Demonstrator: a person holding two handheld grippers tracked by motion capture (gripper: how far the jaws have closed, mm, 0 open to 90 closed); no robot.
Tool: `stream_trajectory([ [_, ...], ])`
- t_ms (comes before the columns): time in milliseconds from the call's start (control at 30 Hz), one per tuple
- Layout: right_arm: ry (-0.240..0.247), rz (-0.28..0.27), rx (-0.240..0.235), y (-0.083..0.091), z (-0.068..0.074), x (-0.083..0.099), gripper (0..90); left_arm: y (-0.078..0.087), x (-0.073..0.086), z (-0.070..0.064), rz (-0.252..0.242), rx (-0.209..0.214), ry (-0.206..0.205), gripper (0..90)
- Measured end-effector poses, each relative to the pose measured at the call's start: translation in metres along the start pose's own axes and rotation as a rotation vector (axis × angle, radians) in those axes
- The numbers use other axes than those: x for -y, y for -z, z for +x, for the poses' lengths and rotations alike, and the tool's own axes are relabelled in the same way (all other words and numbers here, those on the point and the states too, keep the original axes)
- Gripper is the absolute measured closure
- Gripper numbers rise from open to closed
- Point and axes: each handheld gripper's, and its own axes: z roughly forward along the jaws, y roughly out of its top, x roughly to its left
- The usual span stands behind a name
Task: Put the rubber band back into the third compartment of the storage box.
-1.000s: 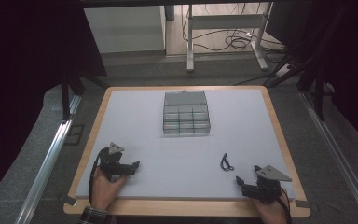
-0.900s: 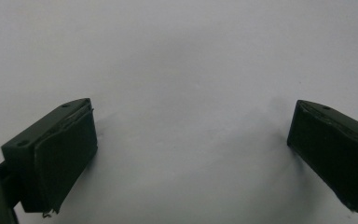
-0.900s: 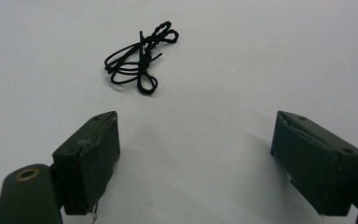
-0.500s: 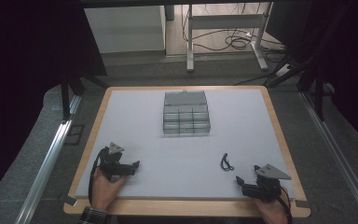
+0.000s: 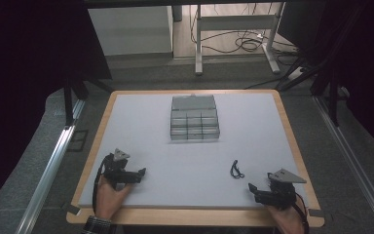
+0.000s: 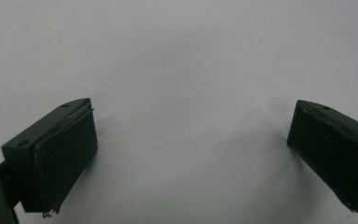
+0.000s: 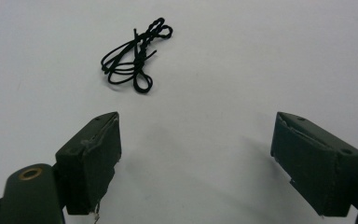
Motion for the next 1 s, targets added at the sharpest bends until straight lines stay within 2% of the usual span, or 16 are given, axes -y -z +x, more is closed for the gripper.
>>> stream_trajectory([
  [167,-0.014,0.025,-0.009,0.001,-0.004,-0.004,17.6,0.000,0.000,0.000,0.001,-0.001,-0.002,1.3],
  [333,-0.002,0.060,-0.029,0.001,-0.003,-0.011,18.7,0.000,0.000,0.000,0.001,-0.001,-0.002,1.4],
  [400,-0.004,0.092,-0.046,-0.002,-0.003,-0.015,18.6,0.000,0.000,0.000,0.001,-0.001,-0.002,1.3],
  [667,0.002,0.129,-0.060,-0.007,-0.003,-0.025,18.4,0.000,0.000,0.000,0.001,-0.001,-0.002,1.3],
  [800,0.035,0.174,-0.055,-0.012,-0.004,-0.031,18.6,0.000,0.000,0.000,0.001,-0.001,-0.002,1.3],
  [1000,0.062,0.211,-0.056,-0.015,-0.005,-0.037,21.4,0.000,0.000,0.000,0.001,-0.001,-0.002,1.3],
])
